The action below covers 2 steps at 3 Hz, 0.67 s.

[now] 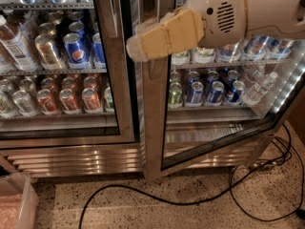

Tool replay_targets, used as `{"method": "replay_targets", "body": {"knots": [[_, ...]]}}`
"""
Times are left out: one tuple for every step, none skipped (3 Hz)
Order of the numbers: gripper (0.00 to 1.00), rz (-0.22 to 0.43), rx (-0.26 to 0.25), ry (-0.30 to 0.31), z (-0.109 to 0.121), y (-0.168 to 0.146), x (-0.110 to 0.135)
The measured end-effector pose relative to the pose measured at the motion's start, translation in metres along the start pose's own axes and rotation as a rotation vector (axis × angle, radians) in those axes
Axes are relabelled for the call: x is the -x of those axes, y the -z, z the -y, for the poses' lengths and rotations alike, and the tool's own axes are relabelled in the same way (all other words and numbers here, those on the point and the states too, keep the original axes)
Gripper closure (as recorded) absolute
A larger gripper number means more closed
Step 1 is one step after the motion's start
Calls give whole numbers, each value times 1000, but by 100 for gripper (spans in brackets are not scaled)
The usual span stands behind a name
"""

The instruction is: Open right fridge door

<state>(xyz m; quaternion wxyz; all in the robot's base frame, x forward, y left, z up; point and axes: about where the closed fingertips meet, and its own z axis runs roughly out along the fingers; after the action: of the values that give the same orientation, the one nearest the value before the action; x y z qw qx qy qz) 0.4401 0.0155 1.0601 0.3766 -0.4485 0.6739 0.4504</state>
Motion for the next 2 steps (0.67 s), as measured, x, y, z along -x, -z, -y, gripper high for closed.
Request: {"method": "replay_targets", "body": {"knots": [[0,-11,-40,-14,-3,2,-3],[0,-11,-41,-14,-3,0,-3]]}}
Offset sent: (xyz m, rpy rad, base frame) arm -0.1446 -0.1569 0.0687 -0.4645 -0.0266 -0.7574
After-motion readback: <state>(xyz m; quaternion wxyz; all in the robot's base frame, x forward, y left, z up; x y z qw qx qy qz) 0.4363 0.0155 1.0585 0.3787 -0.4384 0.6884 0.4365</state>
